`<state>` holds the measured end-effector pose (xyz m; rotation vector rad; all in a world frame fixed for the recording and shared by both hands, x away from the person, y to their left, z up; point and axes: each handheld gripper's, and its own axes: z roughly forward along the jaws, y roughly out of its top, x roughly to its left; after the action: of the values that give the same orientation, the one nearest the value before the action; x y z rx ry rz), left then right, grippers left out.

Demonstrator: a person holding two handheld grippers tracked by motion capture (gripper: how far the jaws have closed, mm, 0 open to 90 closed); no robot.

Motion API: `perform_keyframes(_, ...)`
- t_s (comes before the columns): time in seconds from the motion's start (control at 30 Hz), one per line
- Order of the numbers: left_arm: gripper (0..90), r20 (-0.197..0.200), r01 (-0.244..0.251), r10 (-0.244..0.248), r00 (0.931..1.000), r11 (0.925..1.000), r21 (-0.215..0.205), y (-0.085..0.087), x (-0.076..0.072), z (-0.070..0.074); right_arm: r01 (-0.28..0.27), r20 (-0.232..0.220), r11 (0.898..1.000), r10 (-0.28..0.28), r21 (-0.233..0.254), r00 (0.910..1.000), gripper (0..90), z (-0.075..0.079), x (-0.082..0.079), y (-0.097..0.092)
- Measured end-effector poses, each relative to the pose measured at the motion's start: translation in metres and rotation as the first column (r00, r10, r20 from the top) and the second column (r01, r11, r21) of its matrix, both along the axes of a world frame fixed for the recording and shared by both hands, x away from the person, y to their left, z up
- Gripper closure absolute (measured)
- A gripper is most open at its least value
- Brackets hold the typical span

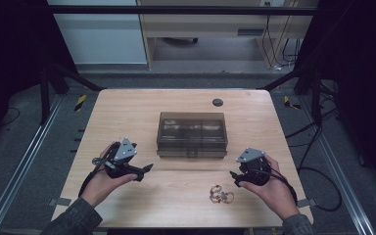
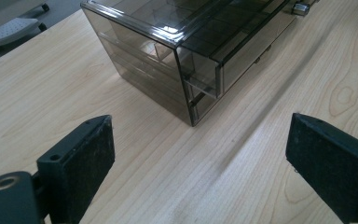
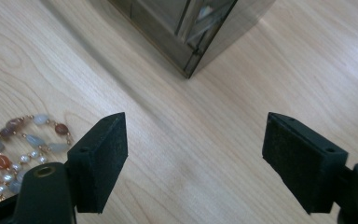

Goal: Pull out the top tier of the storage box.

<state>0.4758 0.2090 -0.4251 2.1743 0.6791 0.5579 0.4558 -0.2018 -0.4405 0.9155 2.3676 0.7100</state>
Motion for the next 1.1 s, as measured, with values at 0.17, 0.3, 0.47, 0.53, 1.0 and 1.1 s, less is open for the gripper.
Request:
perform_keyframes(0.17, 8.9, -0.012, 0.027, -0.027, 0.9996, 0.9992, 0.029, -0.006, 0.001, 0.005, -0.037, 0.006, 0.999, 0.037, -0.012, 0.9993, 31.9, 0.011, 0.004, 0.001)
perform_keyframes(0.3, 14.2, -0.036, 0.033, -0.032, 0.9988, 0.9991, 0.026, -0.007, 0.004, 0.002, -0.063, -0.001, 0.998, 0.063, 0.001, 0.9980, 40.3, 0.022, 0.010, 0.000)
perform_keyframes(0.47, 23.2, -0.052, 0.061, -0.058, 0.9970, 0.9968, 0.053, -0.013, 0.008, 0.005, -0.109, -0.007, 0.994, 0.109, -0.003, 0.9940, 48.8, 0.033, 0.018, 0.003)
perform_keyframes(0.53, 27.6, -0.055, 0.062, -0.059, 0.9967, 0.9966, 0.055, -0.014, 0.011, 0.006, -0.126, -0.017, 0.992, 0.125, -0.015, 0.9920, 51.1, 0.035, 0.022, 0.006)
perform_keyframes(1.0, 50.2, -0.079, 0.096, -0.087, 0.9931, 0.9884, 0.117, -0.019, 0.021, 0.013, -0.210, -0.083, 0.978, 0.209, -0.009, 0.9745, 72.6, 0.040, 0.038, 0.014)
perform_keyframes(1.1, 51.9, -0.087, 0.095, -0.085, 0.9925, 0.9886, 0.117, -0.018, 0.023, 0.013, -0.222, -0.089, 0.975, 0.219, -0.025, 0.9716, 73.1, 0.038, 0.040, 0.019)
